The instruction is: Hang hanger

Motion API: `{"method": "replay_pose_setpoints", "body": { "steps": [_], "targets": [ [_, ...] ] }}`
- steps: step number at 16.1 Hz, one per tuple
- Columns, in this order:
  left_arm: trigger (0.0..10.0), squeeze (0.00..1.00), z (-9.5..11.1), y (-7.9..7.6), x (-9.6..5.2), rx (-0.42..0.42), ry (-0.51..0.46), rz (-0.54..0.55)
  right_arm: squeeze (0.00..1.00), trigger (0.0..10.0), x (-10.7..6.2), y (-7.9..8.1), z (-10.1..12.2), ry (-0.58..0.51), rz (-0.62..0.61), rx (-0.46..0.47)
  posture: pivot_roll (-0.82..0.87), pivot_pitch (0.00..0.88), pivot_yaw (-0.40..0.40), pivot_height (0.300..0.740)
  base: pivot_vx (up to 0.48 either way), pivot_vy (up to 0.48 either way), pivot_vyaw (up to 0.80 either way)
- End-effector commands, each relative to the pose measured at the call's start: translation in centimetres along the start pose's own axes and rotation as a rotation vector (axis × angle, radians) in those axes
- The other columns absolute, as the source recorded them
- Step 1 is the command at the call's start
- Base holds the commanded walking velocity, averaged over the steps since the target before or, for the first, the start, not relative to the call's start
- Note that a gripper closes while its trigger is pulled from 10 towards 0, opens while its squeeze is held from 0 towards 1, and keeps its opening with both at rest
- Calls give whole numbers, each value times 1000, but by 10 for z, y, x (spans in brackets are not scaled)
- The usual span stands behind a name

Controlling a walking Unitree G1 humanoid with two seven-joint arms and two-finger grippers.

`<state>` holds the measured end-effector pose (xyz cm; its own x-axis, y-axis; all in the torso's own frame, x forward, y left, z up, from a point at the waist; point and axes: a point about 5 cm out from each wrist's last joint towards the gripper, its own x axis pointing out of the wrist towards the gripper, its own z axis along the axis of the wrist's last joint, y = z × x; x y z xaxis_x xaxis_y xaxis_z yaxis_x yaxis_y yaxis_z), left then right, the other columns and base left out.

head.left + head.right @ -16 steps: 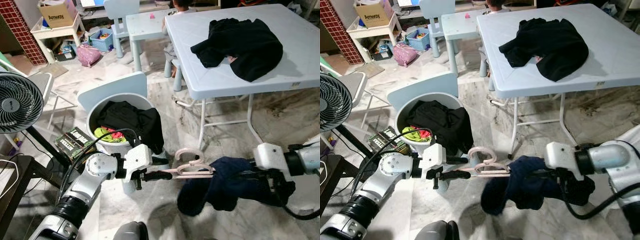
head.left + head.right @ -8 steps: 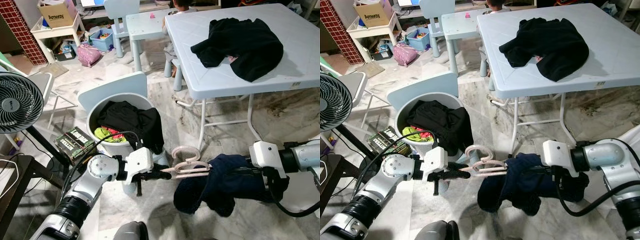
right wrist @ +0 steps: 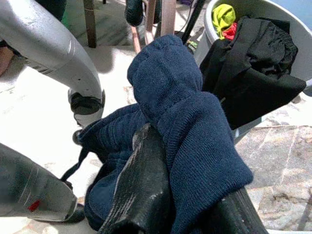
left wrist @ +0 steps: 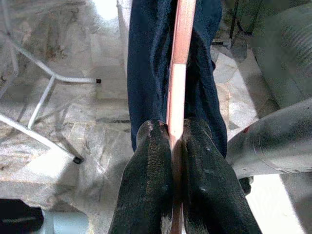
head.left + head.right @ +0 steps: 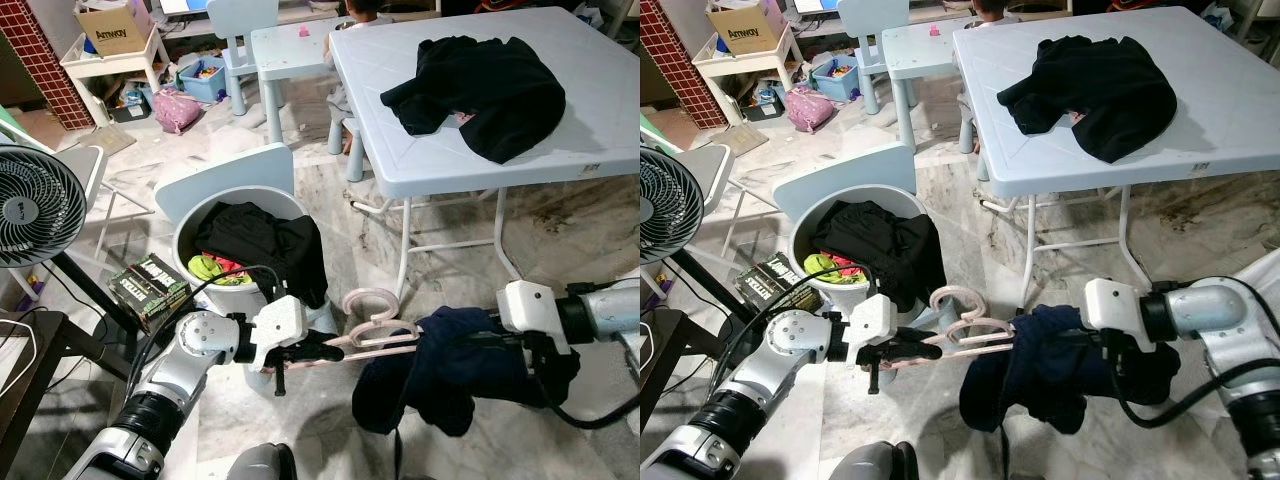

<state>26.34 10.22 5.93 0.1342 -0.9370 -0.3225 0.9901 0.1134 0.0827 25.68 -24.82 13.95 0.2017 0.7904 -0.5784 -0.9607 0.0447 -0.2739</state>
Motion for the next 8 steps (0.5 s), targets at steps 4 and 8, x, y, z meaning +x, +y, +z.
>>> {"method": "replay_pose_setpoints", "body": {
  "steps": [4,8],
  "targets": [
    [0,0,-2,7,-5,-44,-17,69,1000,10000,-1,-14,7,-36,-35,58,-130,22,73,740,0,0,0],
    [0,0,-3,8,-5,-81,-46,115,1000,10000,-7,-42,9,-15,-187,7,-129,9,67,740,0,0,0]
  ]
}}
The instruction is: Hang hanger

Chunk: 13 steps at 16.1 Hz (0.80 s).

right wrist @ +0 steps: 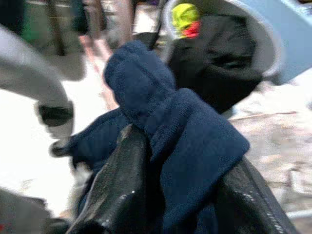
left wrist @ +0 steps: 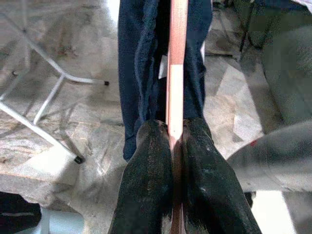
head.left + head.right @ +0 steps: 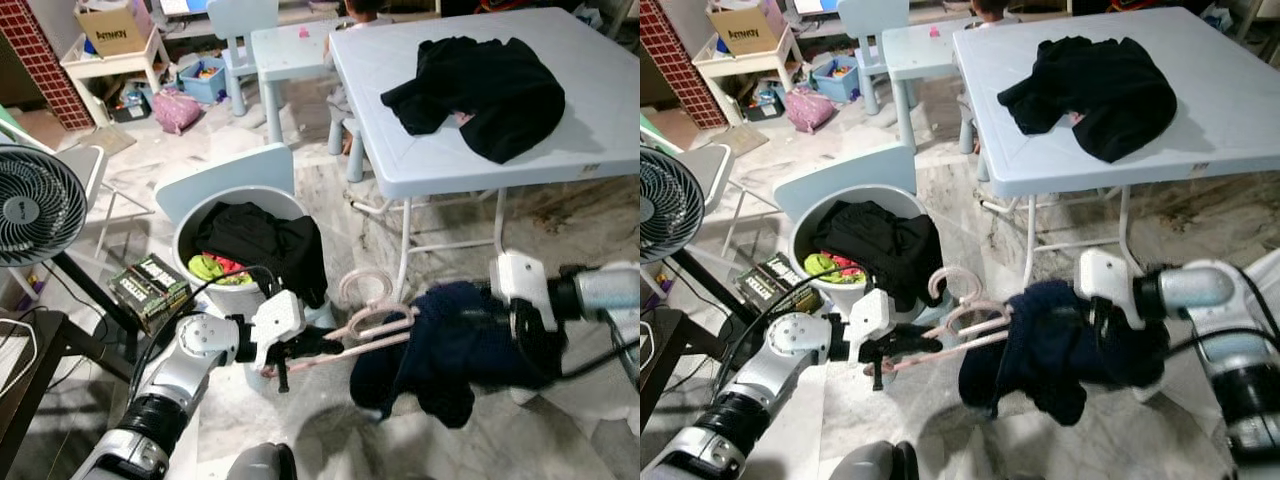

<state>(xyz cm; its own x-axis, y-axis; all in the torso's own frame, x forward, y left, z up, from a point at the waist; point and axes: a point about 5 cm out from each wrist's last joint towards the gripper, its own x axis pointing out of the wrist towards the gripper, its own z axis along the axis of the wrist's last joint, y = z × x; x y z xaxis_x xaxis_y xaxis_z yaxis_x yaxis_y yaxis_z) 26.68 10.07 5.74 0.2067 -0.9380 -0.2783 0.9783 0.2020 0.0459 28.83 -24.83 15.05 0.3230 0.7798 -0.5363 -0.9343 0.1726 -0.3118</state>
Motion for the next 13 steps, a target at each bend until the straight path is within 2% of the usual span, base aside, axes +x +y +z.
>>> {"method": "replay_pose_setpoints", "body": {
  "steps": [1,2,5,6,7,12,13],
  "targets": [
    [0,0,-1,6,-7,-20,-6,45,1000,10000,-6,-12,8,-15,-71,-42,-131,4,64,740,0,0,0],
    [0,0,-1,6,-6,-20,-7,56,1000,10000,-5,-19,11,-24,-130,-53,-133,0,62,740,0,0,0],
    [0,0,1,14,-6,-39,-28,128,1000,10000,2,-26,13,-54,-198,-97,-134,0,59,740,0,0,0],
    [0,0,0,15,-6,-39,-29,136,1000,10000,3,-27,12,-50,-220,-85,-135,0,59,740,0,0,0],
    [0,0,0,16,-6,-35,-25,154,1000,10000,5,-31,8,-50,-308,-65,-133,0,57,740,0,0,0],
    [0,0,-1,16,-6,-41,-47,194,1000,10000,9,-21,-6,-78,-465,-14,-130,0,61,740,0,0,0],
    [0,0,0,17,-6,-41,-60,221,1000,10000,5,-19,-17,-52,-593,53,-127,0,62,740,0,0,0]
  ]
}}
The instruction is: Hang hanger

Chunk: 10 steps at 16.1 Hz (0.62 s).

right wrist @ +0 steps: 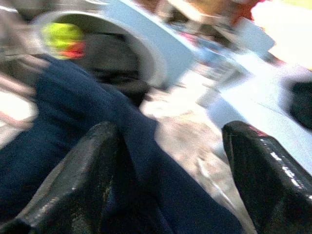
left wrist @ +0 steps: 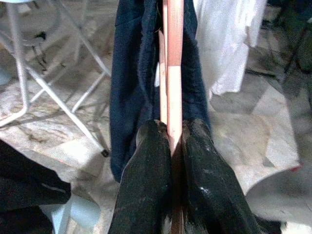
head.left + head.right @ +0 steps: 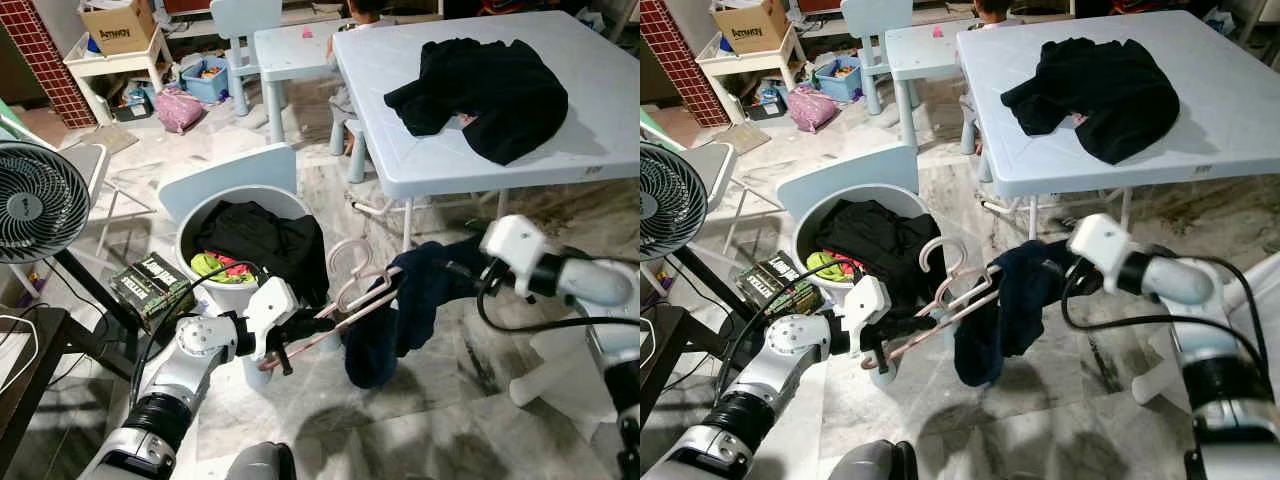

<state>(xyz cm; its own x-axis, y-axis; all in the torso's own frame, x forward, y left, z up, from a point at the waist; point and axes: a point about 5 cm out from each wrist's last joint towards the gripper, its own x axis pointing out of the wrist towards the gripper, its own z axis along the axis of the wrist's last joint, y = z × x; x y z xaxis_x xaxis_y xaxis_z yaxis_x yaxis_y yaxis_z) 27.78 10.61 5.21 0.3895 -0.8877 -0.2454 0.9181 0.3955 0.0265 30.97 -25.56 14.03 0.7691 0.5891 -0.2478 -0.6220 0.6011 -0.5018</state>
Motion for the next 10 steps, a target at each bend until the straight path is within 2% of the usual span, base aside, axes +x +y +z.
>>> {"method": "replay_pose_setpoints", "body": {
  "steps": [1,2,5,7,8,9,10],
  "targets": [
    [0,0,7,6,-4,27,-38,33,1000,10000,-2,-2,-3,21,-53,18,-127,0,62,740,0,0,0],
    [0,0,7,6,-5,29,-37,48,1000,10000,-7,-2,-8,30,-129,63,-125,0,62,740,0,0,0],
    [0,0,6,10,-10,26,-38,83,1000,10000,-21,11,-24,87,-158,142,-123,15,74,740,0,0,0],
    [0,0,6,10,-12,28,-35,89,1000,10000,-25,28,-31,124,-74,230,-119,23,79,740,0,0,0],
    [0,0,6,10,-13,31,-34,88,1000,10000,-25,42,-34,133,11,287,-119,23,79,740,0,0,0],
    [0,0,7,9,-13,32,-37,87,227,10000,-24,49,-33,132,52,308,-115,28,81,740,0,0,0],
    [0,0,9,9,-13,35,-44,81,0,10000,-22,55,-32,133,71,331,-112,31,82,740,0,0,0]
  ]
}}
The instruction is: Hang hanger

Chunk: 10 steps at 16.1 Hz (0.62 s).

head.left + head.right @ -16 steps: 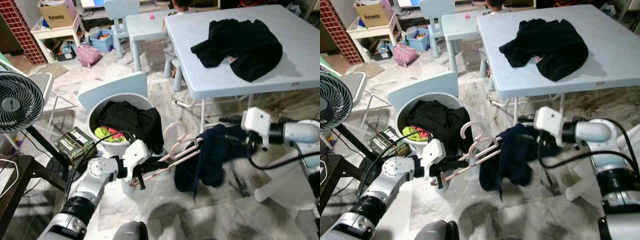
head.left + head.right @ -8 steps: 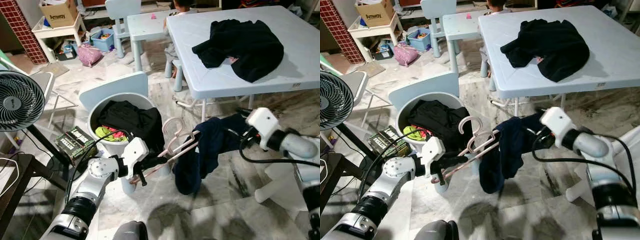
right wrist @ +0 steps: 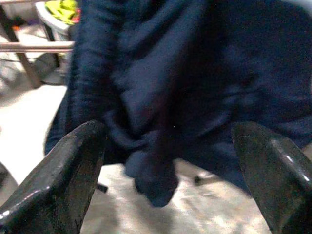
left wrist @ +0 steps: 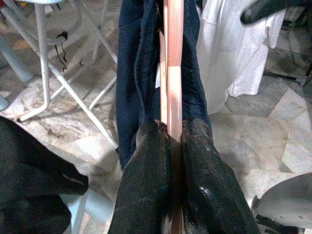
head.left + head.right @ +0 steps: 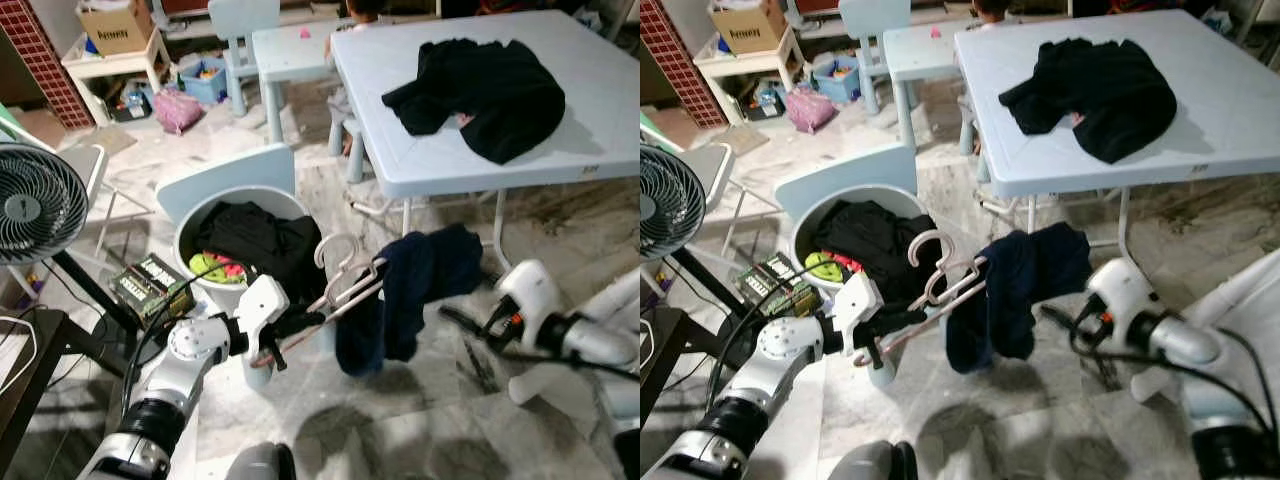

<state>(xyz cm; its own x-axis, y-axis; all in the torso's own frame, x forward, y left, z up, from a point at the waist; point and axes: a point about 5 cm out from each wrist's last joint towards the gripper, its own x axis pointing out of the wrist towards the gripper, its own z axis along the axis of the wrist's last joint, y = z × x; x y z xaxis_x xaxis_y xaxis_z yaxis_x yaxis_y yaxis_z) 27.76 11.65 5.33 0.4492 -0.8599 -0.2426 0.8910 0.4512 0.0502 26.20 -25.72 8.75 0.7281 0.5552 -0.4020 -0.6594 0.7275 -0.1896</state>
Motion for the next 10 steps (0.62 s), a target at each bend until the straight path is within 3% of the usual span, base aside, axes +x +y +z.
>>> {"method": "replay_pose_setpoints", "body": {
  "steps": [1,8,9,10],
  "targets": [
    [0,0,14,4,-1,28,-55,6,0,10000,8,4,3,-18,6,64,-112,31,82,740,0,0,0],
    [0,0,25,-4,4,35,-86,-40,0,10000,49,31,7,-64,-53,261,-91,33,86,740,0,0,0],
    [0,0,25,-6,4,31,-86,-45,0,3608,52,30,7,-70,-82,261,-91,33,86,740,0,0,0],
    [0,0,25,-9,5,30,-85,-54,0,0,57,27,10,-93,-141,289,-86,29,85,740,0,0,0]
  ]
}}
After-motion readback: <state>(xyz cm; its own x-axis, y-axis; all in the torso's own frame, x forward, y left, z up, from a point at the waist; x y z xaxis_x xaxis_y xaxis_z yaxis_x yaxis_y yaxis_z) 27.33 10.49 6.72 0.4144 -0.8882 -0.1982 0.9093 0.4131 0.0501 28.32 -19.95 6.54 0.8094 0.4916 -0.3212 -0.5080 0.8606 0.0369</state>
